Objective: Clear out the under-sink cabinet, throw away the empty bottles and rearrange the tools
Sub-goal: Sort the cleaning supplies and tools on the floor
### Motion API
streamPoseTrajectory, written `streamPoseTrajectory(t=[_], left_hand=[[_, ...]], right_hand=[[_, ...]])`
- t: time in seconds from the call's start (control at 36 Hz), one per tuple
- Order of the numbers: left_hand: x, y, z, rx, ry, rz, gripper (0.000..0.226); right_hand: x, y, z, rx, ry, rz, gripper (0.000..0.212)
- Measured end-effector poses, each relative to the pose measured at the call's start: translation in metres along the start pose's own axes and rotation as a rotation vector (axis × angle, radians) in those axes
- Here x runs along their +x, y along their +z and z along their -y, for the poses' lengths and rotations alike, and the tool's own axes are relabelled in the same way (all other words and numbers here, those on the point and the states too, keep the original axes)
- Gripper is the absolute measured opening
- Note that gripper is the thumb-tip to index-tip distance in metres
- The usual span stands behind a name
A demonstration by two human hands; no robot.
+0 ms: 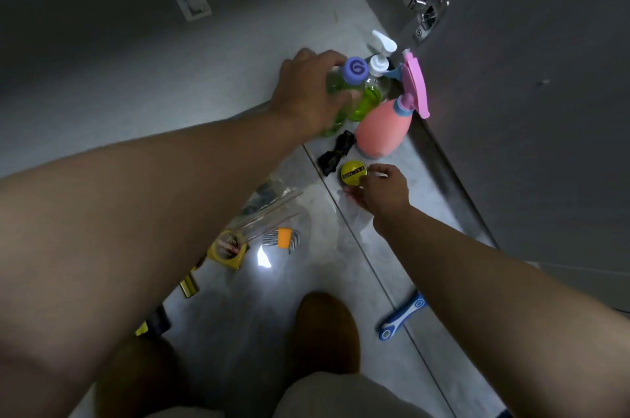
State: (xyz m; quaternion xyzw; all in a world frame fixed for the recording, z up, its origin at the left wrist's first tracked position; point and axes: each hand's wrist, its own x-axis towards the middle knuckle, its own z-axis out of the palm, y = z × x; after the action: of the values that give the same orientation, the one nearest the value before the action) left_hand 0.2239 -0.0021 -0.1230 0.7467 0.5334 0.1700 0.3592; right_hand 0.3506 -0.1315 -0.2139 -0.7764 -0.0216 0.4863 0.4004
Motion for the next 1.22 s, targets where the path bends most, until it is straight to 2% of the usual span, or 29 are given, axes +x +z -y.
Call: streamPoseTrajectory(t=[0.08,0.17,0.28,0.36,0.44,0.53,0.61,0.67,0.72,0.81,0.92,0.97,1.03,1.08,1.17,1.22], left_hand=[[0.006,0.000,0.002,-0.034,0.020,-0.027,0.041],[0.007,0.003,0.005,-0.061,0.021,-0.058,0.042],[0.006,0.008,0.004,-0.074,0.013,-0.077,0.044],[0.004,0.012,0.001,-0.055,-0.001,-0.078,0.043],[0.000,0.013,-0.001,-0.047,-0.016,-0.057,0.045],[-0.004,0.014,-0.005,-0.060,-0.048,-0.052,0.051],[-0.016,0.014,-0.009,-0.081,-0.075,-0.053,0.067],[-0.032,0.013,-0.009,-0.108,-0.069,-0.066,0.068],[-0.051,0.012,-0.005,-0.118,-0.057,-0.075,0.059],[-0.080,0.010,0.009,-0.073,-0.011,-0.044,0.045],[-0.116,0.008,0.035,0.059,0.050,0.054,0.038],[-0.129,0.007,0.048,0.152,0.091,0.085,0.037],[-0.140,0.005,0.060,0.244,0.127,0.081,0.039],[-0.148,0.002,0.069,0.349,0.133,0.058,0.047],[-0.157,-0.002,0.078,0.513,0.051,0.051,0.068],[-0.161,-0.005,0.084,0.572,-0.048,0.111,0.083]], right_hand=[[0.005,0.001,-0.002,-0.015,-0.065,-0.019,0.033],[0.000,0.001,-0.006,-0.104,-0.171,0.004,0.030],[-0.006,-0.012,-0.019,-0.236,-0.219,-0.030,0.048],[-0.016,-0.043,-0.035,-0.582,-0.416,-0.100,0.029],[-0.031,-0.082,-0.058,-0.781,-0.483,-0.140,0.011],[-0.049,-0.115,-0.081,-0.953,-0.373,-0.193,0.026],[-0.063,-0.137,-0.098,-1.119,-0.144,-0.249,0.044],[-0.070,-0.145,-0.104,-1.108,-0.036,-0.287,0.048],[-0.076,-0.148,-0.109,-1.018,0.026,-0.336,0.045],[-0.086,-0.148,-0.116,-0.928,-0.009,-0.333,0.035],[-0.093,-0.145,-0.122,-0.921,-0.222,-0.254,0.013],[-0.095,-0.144,-0.127,-0.943,-0.323,-0.231,0.016],[-0.094,-0.142,-0.130,-0.956,-0.343,-0.257,0.025],[-0.091,-0.141,-0.130,-0.922,-0.205,-0.321,0.039],[-0.081,-0.137,-0.129,-0.752,0.167,-0.312,0.060],[-0.078,-0.136,-0.129,-0.722,0.268,-0.231,0.049]])
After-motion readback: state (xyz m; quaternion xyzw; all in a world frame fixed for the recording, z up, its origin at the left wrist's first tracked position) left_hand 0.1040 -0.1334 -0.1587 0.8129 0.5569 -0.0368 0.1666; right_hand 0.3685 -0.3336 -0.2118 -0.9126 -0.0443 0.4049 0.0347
